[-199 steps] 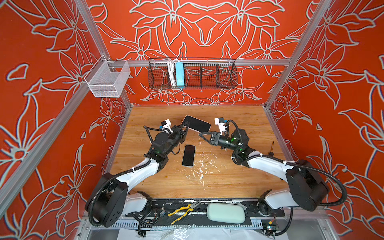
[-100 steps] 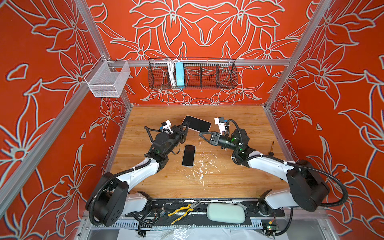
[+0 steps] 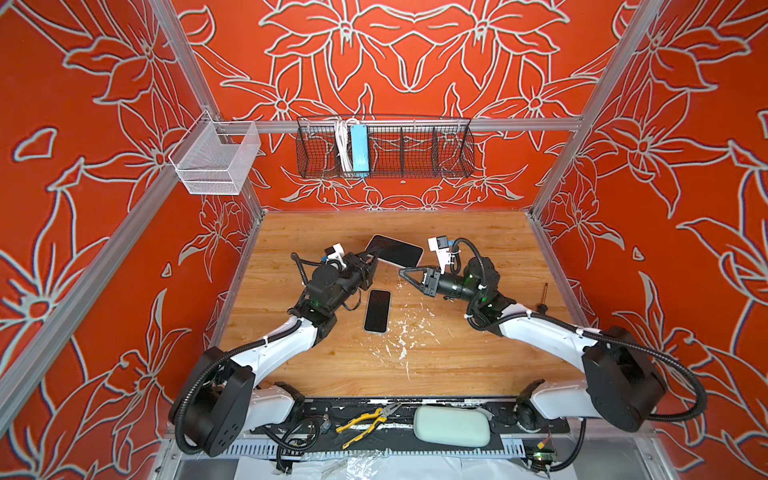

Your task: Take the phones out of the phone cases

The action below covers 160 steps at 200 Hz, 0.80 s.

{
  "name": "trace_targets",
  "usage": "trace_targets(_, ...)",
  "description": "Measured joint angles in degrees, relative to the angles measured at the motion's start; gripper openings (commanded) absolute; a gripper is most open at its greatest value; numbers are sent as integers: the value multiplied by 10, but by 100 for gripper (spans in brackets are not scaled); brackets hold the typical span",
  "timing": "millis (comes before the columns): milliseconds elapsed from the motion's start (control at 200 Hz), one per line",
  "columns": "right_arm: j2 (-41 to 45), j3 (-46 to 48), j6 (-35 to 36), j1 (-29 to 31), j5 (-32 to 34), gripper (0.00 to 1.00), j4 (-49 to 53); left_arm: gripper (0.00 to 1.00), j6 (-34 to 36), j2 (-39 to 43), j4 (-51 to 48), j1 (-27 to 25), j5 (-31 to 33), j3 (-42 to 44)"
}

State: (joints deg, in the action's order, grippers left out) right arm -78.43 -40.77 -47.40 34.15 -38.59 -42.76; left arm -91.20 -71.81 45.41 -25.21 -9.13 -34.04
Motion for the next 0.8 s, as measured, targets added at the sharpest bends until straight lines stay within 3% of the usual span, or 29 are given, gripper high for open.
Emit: trace_targets(801, -6, 34, 33, 0, 10, 12, -89, 0, -39, 0, 4, -11, -2, 0)
